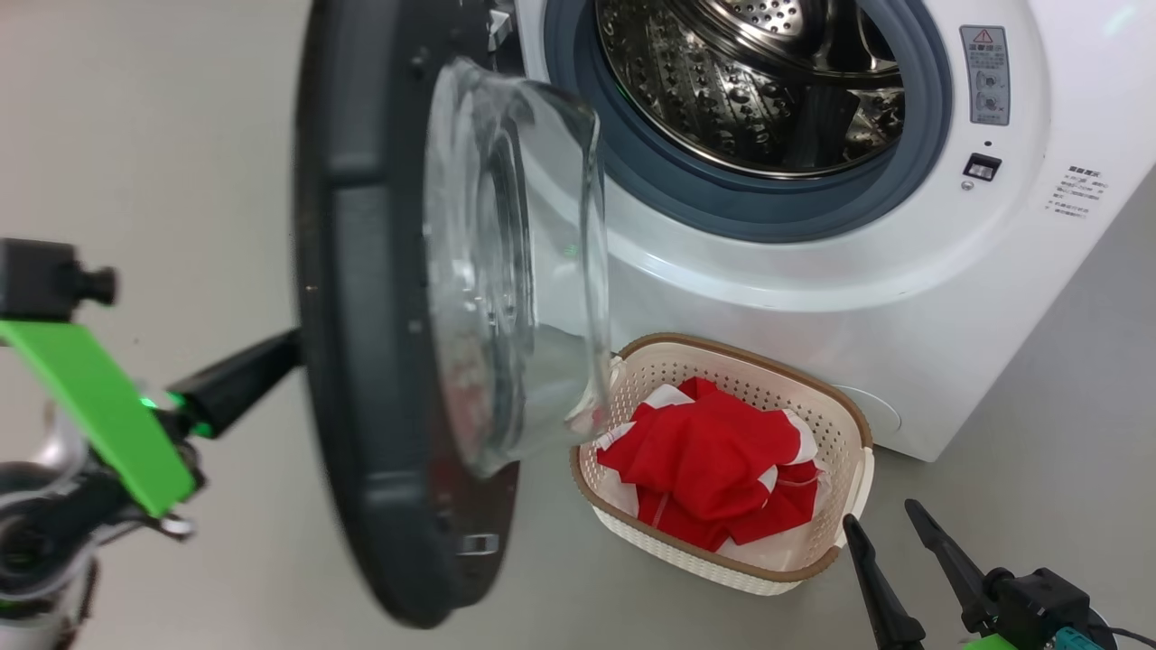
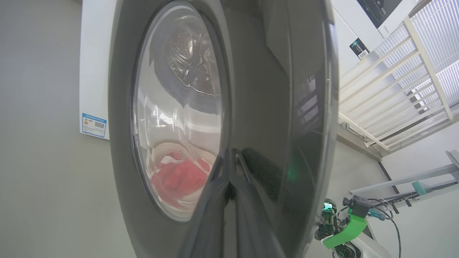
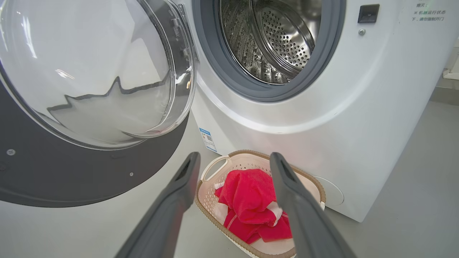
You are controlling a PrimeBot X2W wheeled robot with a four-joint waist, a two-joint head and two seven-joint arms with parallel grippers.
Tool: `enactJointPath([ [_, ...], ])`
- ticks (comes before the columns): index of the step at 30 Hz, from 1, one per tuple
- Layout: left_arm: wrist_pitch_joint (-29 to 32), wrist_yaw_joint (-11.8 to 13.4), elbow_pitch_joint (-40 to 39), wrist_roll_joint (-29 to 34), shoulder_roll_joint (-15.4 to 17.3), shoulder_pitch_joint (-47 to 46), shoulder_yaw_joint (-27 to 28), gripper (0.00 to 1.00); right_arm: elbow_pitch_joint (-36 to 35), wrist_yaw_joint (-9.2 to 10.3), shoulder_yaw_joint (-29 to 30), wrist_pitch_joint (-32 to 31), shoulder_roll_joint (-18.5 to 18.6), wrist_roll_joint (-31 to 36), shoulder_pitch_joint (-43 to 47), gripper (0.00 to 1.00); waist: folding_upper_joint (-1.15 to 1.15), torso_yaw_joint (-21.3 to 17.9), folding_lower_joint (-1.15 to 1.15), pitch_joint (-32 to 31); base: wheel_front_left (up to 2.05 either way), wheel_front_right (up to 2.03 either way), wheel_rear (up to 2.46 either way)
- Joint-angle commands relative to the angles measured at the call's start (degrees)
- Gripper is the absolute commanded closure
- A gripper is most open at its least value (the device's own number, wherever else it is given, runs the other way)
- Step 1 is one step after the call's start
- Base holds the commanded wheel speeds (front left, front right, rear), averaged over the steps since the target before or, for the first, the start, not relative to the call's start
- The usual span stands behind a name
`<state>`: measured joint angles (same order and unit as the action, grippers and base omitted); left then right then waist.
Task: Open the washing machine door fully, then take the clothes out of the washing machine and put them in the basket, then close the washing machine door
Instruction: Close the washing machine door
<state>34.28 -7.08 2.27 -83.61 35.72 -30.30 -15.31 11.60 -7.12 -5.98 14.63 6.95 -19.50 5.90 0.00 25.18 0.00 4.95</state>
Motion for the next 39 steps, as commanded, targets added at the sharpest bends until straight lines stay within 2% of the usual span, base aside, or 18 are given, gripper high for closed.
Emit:
enactJointPath([
  [1,-0.38,-0.41,-2.86,-0.25,1.14,-2.28,1.55,1.0,-1.5,-0.36,-1.11,0.37,0.58,0.63,-0.26,0.0,0.0,-0.24,0.0,0.14,0.0,0.0,0.0],
  [8,-2.42,-0.41,-4.28,0.04,-0.11,-3.67,-1.57,1.0,-1.62,-0.36,-0.95,0.37,0.61,0.8,-0.63,0.0,0.0,-1.19,0.0,0.38,0.0,0.0,0.0],
  [21,-10.32,-0.41,-0.13,-0.34,1.1,-0.33,-1.73,0.99,-1.61,-0.36,-0.47,0.37,0.21,0.69,-0.65,0.0,0.0,-1.58,0.0,0.07,0.0,0.0,0.0],
  [22,-11.2,-0.41,0.1,-0.45,1.02,0.27,-1.64,0.93,-1.62,-0.36,-0.47,0.37,0.19,0.68,-0.62,0.0,0.0,-1.49,0.0,0.02,0.0,0.0,0.0],
  [23,-12.06,-0.41,0.33,-0.33,1.0,0.89,-1.71,0.91,-1.59,-0.36,-0.55,0.37,0.21,0.66,-0.59,0.0,0.0,-1.35,0.0,-0.1,0.0,0.0,0.0],
  [25,-13.77,-0.41,0.82,-0.23,0.87,2.2,-1.91,0.76,-1.51,-0.36,-0.7,0.37,0.17,0.7,-0.51,0.0,0.0,-1.1,0.0,-0.34,0.0,0.0,0.0],
  [27,-15.31,-0.41,1.45,0.13,0.94,3.49,-2.29,0.54,-1.47,-0.36,-0.73,0.37,0.15,0.74,-0.48,0.0,0.0,-0.85,0.0,-0.5,0.0,0.0,0.0],
  [28,-16.11,-0.41,1.73,0.2,0.91,4.13,-2.49,0.38,-1.43,-0.36,-0.77,0.37,0.21,0.73,-0.52,0.0,0.0,-0.75,0.0,-0.6,0.0,0.0,0.0],
  [29,-16.95,-0.41,2.05,0.28,0.89,4.77,-2.65,0.1,-1.4,-0.36,-0.83,0.37,0.28,0.72,-0.56,0.0,0.0,-0.65,0.0,-0.73,0.0,0.0,0.0],
  [30,-17.84,-0.41,2.43,0.54,0.97,5.41,-2.84,0.0,-1.36,-0.36,-0.89,0.37,0.34,0.7,-0.61,0.0,0.0,-0.58,0.0,-0.86,0.0,0.0,0.0],
  [39,-26.3,-0.41,6.99,2.59,1.4,11.18,-4.96,0.0,-0.96,-0.36,-1.46,0.37,0.59,0.56,-0.62,0.0,0.0,-0.28,0.0,-2.17,0.0,0.0,0.0],
])
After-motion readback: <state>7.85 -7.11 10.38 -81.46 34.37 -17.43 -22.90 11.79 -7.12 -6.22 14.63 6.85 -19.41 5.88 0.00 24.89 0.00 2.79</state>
